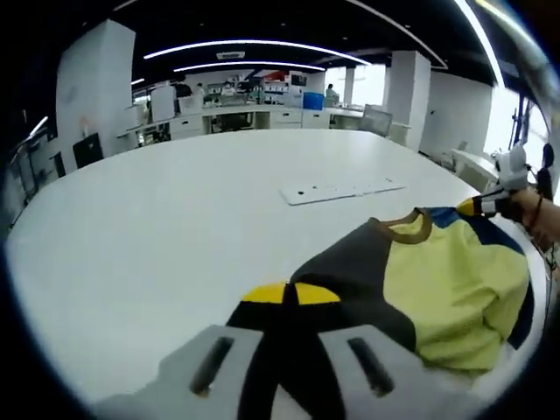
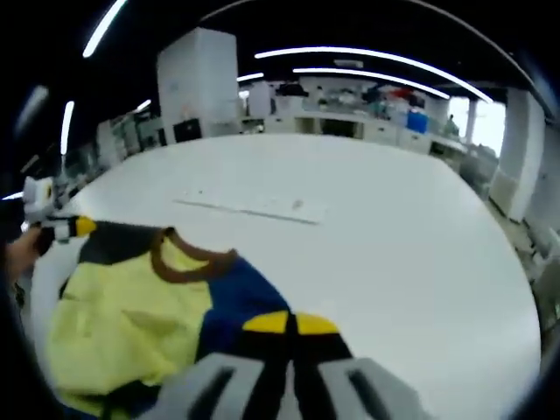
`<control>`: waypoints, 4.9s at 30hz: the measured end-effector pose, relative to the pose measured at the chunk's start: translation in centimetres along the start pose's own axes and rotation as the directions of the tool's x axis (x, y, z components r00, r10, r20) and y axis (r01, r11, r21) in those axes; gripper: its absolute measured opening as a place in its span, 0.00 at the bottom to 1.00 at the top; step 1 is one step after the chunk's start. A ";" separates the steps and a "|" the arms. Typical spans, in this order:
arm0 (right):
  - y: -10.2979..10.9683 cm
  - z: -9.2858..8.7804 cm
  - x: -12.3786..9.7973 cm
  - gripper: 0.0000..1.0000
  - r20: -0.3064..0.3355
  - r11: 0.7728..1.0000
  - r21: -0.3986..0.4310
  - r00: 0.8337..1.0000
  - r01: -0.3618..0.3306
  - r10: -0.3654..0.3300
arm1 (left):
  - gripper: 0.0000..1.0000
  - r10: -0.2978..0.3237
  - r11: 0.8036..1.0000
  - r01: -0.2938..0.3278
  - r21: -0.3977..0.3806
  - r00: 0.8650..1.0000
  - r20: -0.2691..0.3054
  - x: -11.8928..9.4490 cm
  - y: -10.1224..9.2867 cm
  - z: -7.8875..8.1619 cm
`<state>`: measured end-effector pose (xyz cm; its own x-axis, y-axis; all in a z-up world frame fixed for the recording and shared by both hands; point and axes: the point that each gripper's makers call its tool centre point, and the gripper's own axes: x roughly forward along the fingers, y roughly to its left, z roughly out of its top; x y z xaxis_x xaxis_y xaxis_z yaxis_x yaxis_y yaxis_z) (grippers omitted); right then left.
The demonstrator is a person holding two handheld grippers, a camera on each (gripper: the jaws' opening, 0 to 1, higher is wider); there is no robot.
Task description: Fold the garment on the visible template until the final outline fits inside the template.
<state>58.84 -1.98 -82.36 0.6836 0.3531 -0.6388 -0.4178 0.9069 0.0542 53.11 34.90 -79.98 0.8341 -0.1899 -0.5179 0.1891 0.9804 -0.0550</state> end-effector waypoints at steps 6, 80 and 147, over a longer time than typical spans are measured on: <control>0.9 1.1 -0.5 0.01 0.051 0.994 0.092 0.997 -0.063 0.059 | 0.14 0.051 0.998 -0.050 -0.033 0.999 0.011 -1.0 0.5 0.3; 21.1 -13.4 -15.0 0.27 0.011 0.986 -0.043 0.987 -0.160 0.161 | 0.32 -0.073 0.993 0.080 0.082 0.993 -0.093 -12.1 -7.4 -11.8; -6.5 -12.8 -24.9 0.00 -0.029 0.948 -0.084 0.950 0.307 -0.310 | 0.00 0.203 0.977 -0.196 0.080 0.976 -0.083 -19.6 3.5 -9.8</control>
<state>36.86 -19.61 -76.65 0.7615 0.0476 -0.6465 -0.2369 0.9487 -0.2092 32.34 42.57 -78.33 0.8090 0.0177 -0.5876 0.0626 0.9913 0.1160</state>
